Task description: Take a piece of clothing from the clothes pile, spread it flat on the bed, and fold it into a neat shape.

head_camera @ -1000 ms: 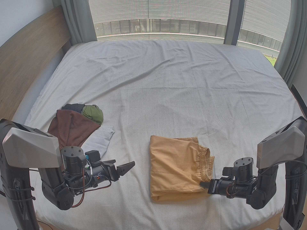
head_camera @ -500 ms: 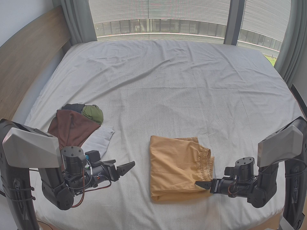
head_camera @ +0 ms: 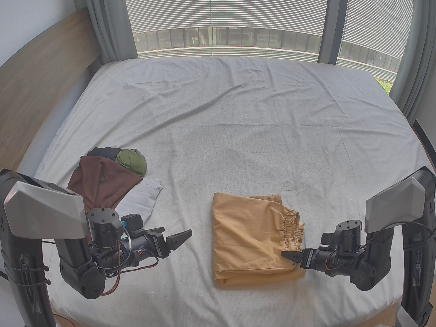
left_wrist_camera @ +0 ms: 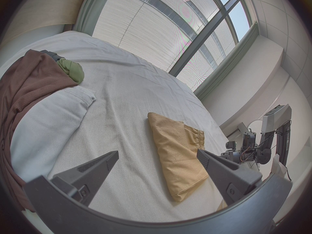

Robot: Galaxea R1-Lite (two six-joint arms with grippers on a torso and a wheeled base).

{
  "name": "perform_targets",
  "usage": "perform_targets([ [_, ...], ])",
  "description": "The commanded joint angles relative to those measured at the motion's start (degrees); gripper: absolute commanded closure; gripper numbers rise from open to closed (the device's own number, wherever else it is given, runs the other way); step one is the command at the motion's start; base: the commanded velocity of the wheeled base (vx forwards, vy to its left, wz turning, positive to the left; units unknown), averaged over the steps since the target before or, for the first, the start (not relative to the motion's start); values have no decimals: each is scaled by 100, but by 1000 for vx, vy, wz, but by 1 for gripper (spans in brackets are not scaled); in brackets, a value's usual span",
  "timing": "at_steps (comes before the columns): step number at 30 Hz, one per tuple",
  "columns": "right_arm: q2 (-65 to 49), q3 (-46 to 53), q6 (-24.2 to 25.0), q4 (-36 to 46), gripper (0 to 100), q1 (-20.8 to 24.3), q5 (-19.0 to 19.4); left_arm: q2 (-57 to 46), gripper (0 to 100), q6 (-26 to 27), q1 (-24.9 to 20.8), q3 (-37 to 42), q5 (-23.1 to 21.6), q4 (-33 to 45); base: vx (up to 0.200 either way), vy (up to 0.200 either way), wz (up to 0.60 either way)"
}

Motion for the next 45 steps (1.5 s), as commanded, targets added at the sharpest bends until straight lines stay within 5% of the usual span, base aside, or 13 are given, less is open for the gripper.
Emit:
perform_targets([
  [1,211,-172,165,5,0,-39,69,17,0,-1,1,-3,1,1,0,0,0],
  [33,-27,-849,1378,506,0,682,60,-27,0,7,45,-39,1,-8,0,0,0],
  [34,-27,-849,1396,506,100,682,60,-27,0,7,45,-39,1,-8,0,0,0],
  [41,-44,-857,1413,444,100,673,78,-27,0,7,45,-39,1,-8,0,0,0],
  [45,-369,-822,1932,216,100,682,298,-36,0,7,54,-47,1,-8,0,0,0],
])
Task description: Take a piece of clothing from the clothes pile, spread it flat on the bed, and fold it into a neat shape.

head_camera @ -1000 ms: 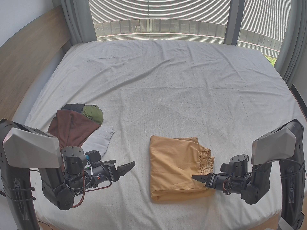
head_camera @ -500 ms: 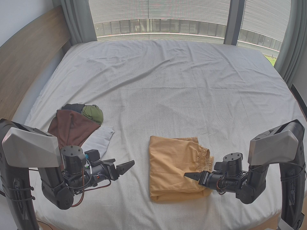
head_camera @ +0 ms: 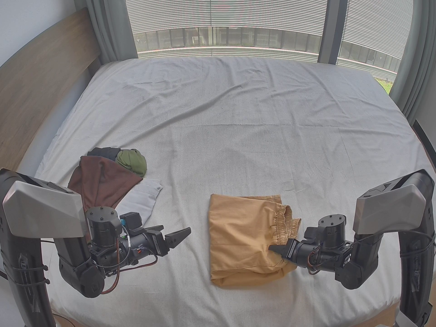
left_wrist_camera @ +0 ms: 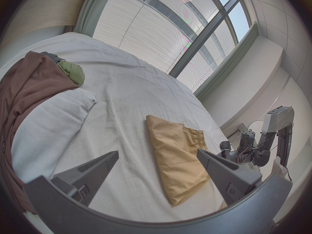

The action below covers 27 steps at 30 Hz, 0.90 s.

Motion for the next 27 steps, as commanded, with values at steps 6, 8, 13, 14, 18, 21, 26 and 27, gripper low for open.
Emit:
perform_targets([
  [6,-987,190,530,-382,100,-20,497,-64,0,-4,16,-52,8,-5,0,0,0],
  [8,-1066,234,530,-540,100,7,577,-82,0,-12,25,-61,8,-5,0,0,0],
  [13,-1075,261,512,-954,100,33,708,-90,0,-30,34,-114,8,-5,0,0,0],
  [14,-1084,252,503,-954,100,60,752,-82,0,-30,43,-131,8,-5,0,0,0],
  [18,-1207,199,477,-954,100,104,814,-90,0,-30,113,-140,8,-5,0,0,0],
  [21,-1382,76,486,-954,100,104,875,-82,0,-30,122,-175,8,-5,0,0,0],
  [26,-1602,-47,495,-945,100,104,902,-82,0,-30,113,-167,8,-5,0,0,0],
  [27,-1628,-82,495,-945,100,104,902,-82,0,-30,113,-167,8,-5,0,0,0],
])
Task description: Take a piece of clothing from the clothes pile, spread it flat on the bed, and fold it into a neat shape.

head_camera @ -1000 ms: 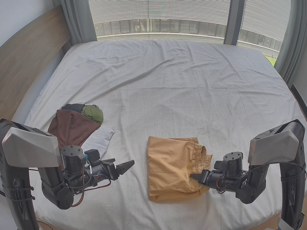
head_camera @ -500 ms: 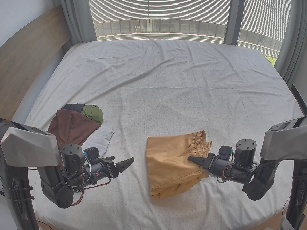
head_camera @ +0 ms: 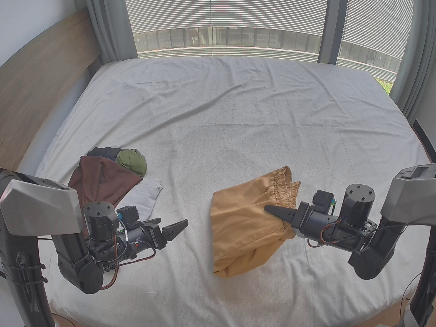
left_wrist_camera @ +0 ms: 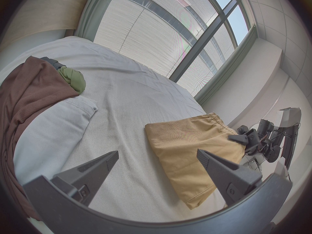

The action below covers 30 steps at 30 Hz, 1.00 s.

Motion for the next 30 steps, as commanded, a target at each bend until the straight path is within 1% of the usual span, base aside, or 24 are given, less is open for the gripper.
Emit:
perform_targets([
  [1,-260,-136,5,-4,100,-2,6,-4,0,-3,6,-2,1,-5,0,0,0],
  [19,-269,-971,-4,119,100,-2,32,-30,0,-3,15,-2,1,-5,0,0,0],
  [25,-269,-1349,-4,480,100,-37,32,-30,0,-3,15,-2,1,-5,0,0,0],
  [27,-251,-1727,-13,726,100,-72,32,-30,0,-3,15,-2,1,-5,0,0,0],
  [28,-251,-1727,-13,726,100,-72,32,-30,0,-3,15,-2,1,-5,0,0,0],
  [30,-234,-2193,-13,1113,100,-133,23,-30,0,-3,15,-2,1,-5,0,0,0],
])
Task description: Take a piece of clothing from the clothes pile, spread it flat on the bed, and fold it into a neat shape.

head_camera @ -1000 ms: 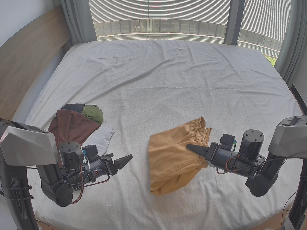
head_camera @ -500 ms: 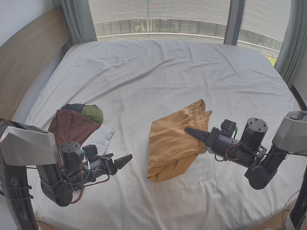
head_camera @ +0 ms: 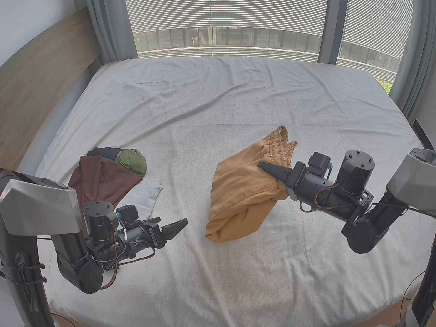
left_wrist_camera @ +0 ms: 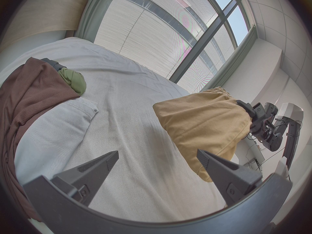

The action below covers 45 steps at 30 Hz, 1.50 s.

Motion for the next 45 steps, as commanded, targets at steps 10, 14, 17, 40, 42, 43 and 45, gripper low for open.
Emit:
perform_targets([
  [10,201,-2127,-22,1605,100,-210,-15,1,0,-3,-2,1,-2,-5,0,0,0],
  [14,421,-2698,-22,1930,100,-246,-15,1,0,-3,-2,1,-2,-5,0,0,0],
  [17,527,-2909,-22,2053,100,-254,-15,1,0,-3,6,-8,-2,-5,0,0,0],
  [40,1827,-5625,-22,3459,100,-333,-24,18,0,-3,68,-26,-2,-5,0,0,0],
  [42,1906,-5783,-13,3512,100,-325,-15,18,0,-3,68,-26,-2,-5,0,0,0],
  [43,1968,-5906,-13,3573,100,-333,-15,18,0,-3,68,-26,-2,-5,0,0,0],
  [45,2073,-6143,-22,3723,100,-333,-15,18,0,-3,77,-26,-2,-5,0,0,0],
])
